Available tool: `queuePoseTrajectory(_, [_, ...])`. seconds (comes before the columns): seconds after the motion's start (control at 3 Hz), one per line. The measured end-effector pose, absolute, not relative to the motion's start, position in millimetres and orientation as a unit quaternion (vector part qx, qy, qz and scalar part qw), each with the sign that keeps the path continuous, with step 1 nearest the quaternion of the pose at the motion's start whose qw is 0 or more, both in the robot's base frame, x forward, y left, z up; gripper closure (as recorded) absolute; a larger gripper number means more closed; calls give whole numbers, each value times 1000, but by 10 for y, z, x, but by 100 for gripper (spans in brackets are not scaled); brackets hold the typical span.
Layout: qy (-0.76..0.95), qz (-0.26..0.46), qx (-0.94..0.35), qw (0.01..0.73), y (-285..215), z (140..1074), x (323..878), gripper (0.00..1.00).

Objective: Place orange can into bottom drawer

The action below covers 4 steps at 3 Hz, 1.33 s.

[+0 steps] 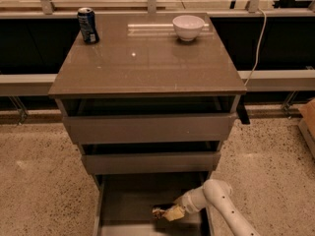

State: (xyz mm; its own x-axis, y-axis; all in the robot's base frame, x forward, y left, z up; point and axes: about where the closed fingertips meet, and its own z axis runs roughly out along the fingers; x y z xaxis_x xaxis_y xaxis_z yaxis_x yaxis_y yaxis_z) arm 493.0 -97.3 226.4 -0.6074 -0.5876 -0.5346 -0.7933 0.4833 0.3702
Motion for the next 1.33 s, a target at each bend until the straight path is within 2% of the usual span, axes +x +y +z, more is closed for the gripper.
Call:
queuePoseTrajectory(1.0, [843,306,-411,164,-907,2199,4886,17])
queuePoseTrajectory(1.33, [843,307,-411,162,-886,2175,4870,0])
